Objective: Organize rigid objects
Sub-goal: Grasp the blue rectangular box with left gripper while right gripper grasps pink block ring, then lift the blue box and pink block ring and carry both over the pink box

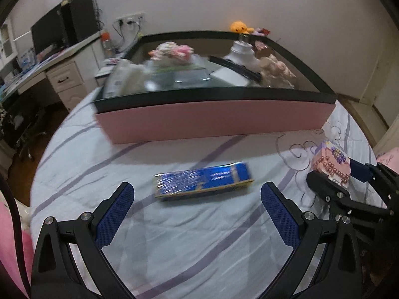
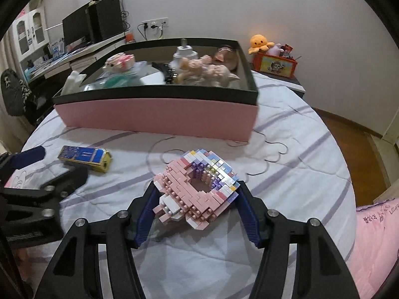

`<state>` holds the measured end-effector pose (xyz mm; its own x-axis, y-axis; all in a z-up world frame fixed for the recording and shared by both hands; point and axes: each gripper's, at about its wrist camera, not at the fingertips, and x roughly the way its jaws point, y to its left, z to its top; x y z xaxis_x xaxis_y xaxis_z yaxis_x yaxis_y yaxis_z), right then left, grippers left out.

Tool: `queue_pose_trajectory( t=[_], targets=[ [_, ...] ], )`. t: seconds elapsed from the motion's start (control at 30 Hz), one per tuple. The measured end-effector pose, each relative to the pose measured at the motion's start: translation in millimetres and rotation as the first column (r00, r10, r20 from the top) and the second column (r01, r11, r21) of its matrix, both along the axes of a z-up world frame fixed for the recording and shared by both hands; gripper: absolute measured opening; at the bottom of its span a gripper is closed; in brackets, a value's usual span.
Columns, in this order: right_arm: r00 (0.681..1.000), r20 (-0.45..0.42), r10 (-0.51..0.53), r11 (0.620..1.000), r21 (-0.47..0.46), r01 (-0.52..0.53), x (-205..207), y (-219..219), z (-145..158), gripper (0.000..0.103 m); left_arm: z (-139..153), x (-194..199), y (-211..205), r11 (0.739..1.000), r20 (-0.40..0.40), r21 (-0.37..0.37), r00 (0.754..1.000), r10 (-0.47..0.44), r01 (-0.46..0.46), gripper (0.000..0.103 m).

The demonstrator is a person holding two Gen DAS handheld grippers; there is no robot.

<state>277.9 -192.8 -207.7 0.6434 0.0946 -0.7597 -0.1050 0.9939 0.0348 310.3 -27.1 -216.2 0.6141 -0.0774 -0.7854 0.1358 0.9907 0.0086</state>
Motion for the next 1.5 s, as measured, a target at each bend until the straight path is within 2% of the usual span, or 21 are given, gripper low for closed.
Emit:
queue_pose_trajectory(
  t=[0.07, 0.13, 0.23, 0.27, 0.3, 0.43, 0.57, 0.77, 0.93, 1.07, 1.13, 1.3, 1.5],
  targets=[
    [1.0, 0.0, -0.02, 1.0, 0.0, 0.02, 2, -6, -1, 0.062, -3, 9, 1, 0.999, -0.014, -0.011, 0.999, 0.041, -0.041, 0.103],
    [1.0, -0.005, -0.014, 0.999, 0.034, 0.014, 3, -12, -2, 0.062, -11, 19, 4, 0.998, -0.06, -0.018, 0.996, 0.065, -0.066, 0.103],
    [1.0, -0.004, -0.008, 1.0, 0.03, 0.008, 5, -11, -2, 0.062, -13, 20, 0, 0.998, -0.043, 0.008, 0.997, 0.062, -0.062, 0.101],
    [1.0, -0.003, -0.004, 0.999, 0.032, 0.004, 5, -10, -2, 0.062, -13, 19, -3, 0.999, -0.034, 0.015, 0.998, 0.052, -0.052, 0.095],
    [1.0, -0.003, -0.003, 0.999, 0.033, 0.003, 5, -11, -3, 0.062, -12, 17, -5, 0.999, -0.023, 0.012, 0.999, 0.044, -0.043, 0.084],
    [1.0, 0.009, 0.006, 0.999, 0.034, -0.006, 3, -8, -1, 0.062, -6, 9, -6, 0.999, -0.005, 0.008, 0.999, 0.039, -0.039, 0.085],
    [0.999, 0.042, 0.012, 0.999, 0.042, -0.014, -5, -7, 5, 0.062, 13, -16, 2, 0.999, 0.056, -0.026, 0.998, 0.042, -0.041, 0.085],
    [0.984, 0.178, 0.019, 0.997, 0.069, -0.032, -42, -1, 42, 0.062, 62, -67, 14, 0.997, 0.2, -0.062, 0.978, 0.051, -0.04, 0.085],
    [0.953, 0.301, 0.031, 0.996, 0.07, -0.054, -84, 7, 85, 0.062, 101, -121, 23, 0.998, 0.33, -0.047, 0.942, 0.056, -0.043, 0.085],
    [0.918, 0.395, 0.047, 0.997, 0.043, -0.069, -121, 17, 117, 0.062, 136, -159, 38, 0.997, 0.428, -0.068, 0.901, 0.073, -0.049, 0.085],
    [0.898, 0.437, 0.054, 0.997, 0.033, -0.076, -140, 21, 132, 0.062, 147, -173, 40, 0.996, 0.455, -0.073, 0.888, 0.074, -0.046, 0.085],
    [0.85, 0.523, 0.062, 0.997, 0.011, -0.079, -176, 28, 161, 0.062, 175, -214, 49, 0.995, 0.54, -0.087, 0.837, 0.086, -0.046, 0.085],
    [0.794, 0.604, 0.065, 0.997, -0.01, -0.074, -211, 37, 187, 0.062, 199, -255, 50, 0.995, 0.633, -0.081, 0.767, 0.1, -0.063, 0.085]
  ],
)
